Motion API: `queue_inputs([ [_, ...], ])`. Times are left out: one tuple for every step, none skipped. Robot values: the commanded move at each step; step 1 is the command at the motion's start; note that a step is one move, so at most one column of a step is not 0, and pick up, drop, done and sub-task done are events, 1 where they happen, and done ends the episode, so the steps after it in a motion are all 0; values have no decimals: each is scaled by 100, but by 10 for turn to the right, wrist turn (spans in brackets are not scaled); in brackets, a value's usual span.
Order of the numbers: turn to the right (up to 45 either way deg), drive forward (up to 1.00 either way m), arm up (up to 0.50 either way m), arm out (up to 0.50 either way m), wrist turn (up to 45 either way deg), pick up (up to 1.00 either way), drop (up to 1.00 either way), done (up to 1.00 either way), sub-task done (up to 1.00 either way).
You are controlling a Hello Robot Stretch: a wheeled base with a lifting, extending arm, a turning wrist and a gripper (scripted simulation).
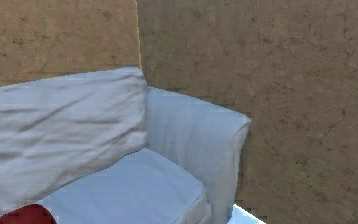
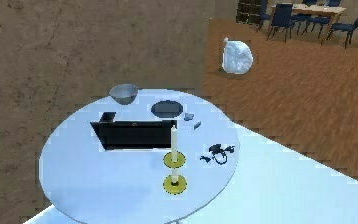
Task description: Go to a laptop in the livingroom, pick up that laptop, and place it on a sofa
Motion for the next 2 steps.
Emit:
queue_inputs([
  [0,0,38,0,0,0,0,0,0],
  [0,0,0,40,0,0,0,0,0],
])
